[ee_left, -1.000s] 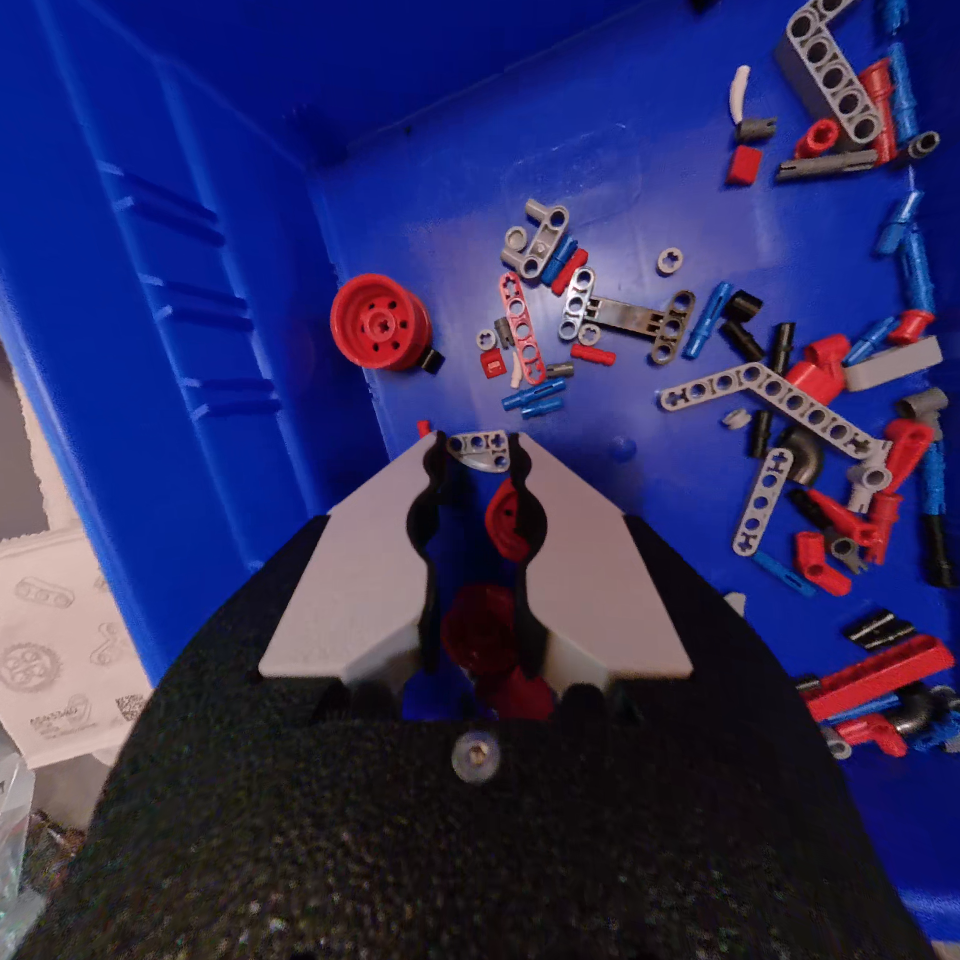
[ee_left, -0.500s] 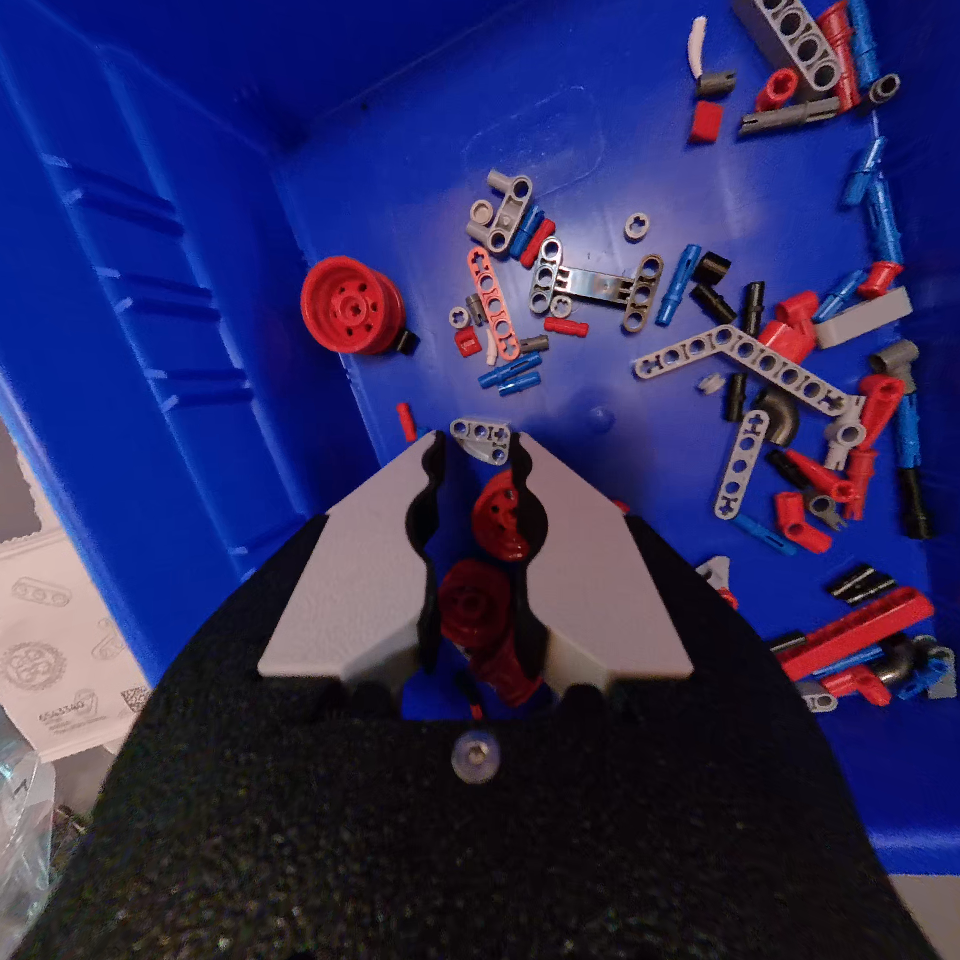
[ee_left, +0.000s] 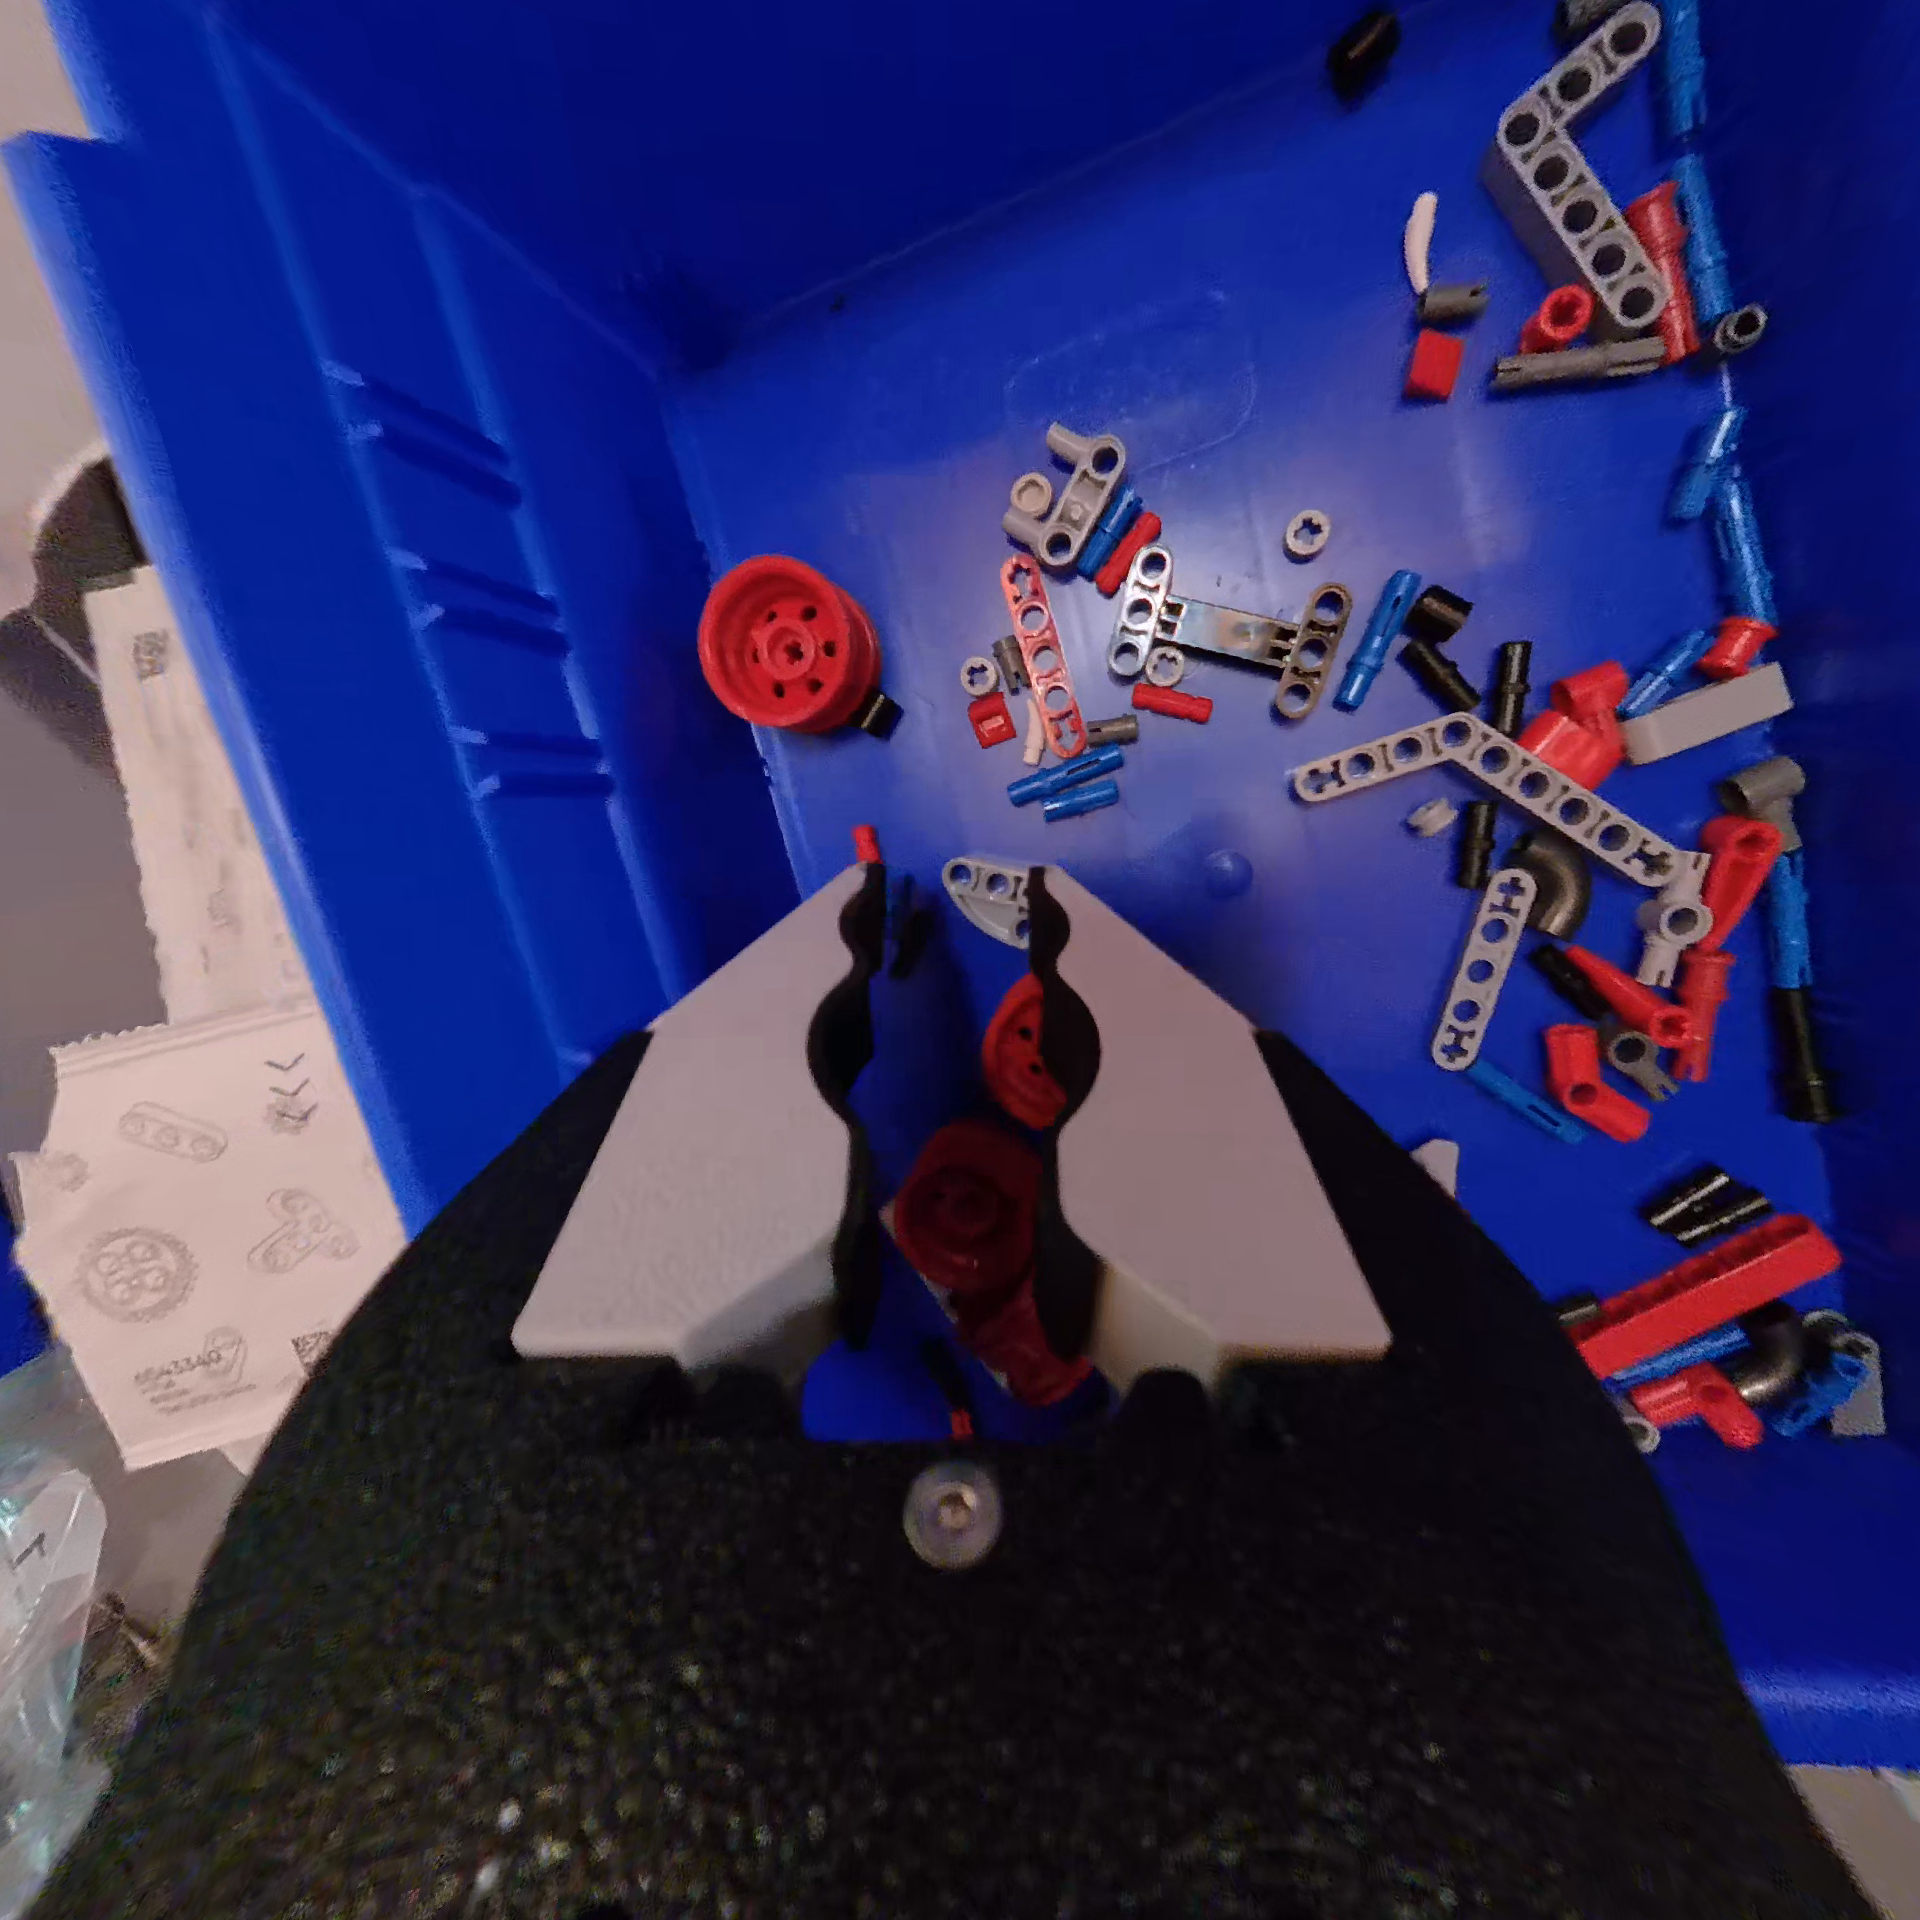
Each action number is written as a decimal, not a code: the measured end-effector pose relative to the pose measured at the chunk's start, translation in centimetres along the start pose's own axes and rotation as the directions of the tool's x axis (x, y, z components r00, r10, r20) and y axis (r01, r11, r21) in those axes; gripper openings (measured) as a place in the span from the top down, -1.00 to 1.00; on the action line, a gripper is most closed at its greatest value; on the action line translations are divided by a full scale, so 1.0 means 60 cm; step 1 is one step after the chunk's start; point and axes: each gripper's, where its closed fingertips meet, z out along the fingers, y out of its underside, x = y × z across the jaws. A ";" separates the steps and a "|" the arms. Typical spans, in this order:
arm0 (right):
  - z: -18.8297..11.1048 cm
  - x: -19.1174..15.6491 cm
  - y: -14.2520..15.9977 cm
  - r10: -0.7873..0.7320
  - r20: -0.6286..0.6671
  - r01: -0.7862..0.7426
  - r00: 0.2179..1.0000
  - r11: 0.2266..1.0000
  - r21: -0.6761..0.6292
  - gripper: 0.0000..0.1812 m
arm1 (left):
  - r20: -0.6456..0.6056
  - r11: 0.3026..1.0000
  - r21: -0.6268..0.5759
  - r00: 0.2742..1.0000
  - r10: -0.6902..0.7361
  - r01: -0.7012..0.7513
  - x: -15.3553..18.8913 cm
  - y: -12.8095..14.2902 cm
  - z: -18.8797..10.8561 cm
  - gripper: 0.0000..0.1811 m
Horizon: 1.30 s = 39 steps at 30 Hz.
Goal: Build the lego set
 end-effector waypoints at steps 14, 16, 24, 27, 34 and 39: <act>0.000 0.000 0.000 0.005 0.002 -0.005 1.000 1.000 0.000 0.82 | -0.094 0.890 0.383 0.969 -0.230 0.248 -0.041 -0.088 -0.061 0.69; 0.000 0.000 0.000 0.001 -0.001 -0.001 1.000 1.000 0.000 0.82 | -0.106 0.895 0.377 0.971 -0.215 0.240 -0.033 -0.091 -0.053 0.68; 0.000 0.000 0.000 -0.008 -0.010 0.008 1.000 1.000 0.000 0.82 | -0.015 0.928 0.371 1.000 -0.024 0.027 0.001 -0.111 0.022 0.62; 0.000 0.001 0.000 -0.013 -0.015 0.013 1.000 1.000 0.000 0.82 | 0.017 0.932 0.363 1.000 0.023 -0.028 0.004 -0.117 0.044 0.62; 0.000 0.001 0.000 -0.009 -0.014 0.009 1.000 1.000 0.000 0.81 | -0.108 0.941 0.337 0.994 0.032 0.006 0.035 -0.111 0.060 0.88; 0.000 0.001 0.000 -0.013 -0.017 0.013 1.000 1.000 0.000 0.81 | -0.201 0.959 0.284 0.979 0.041 0.018 0.053 -0.092 0.050 0.98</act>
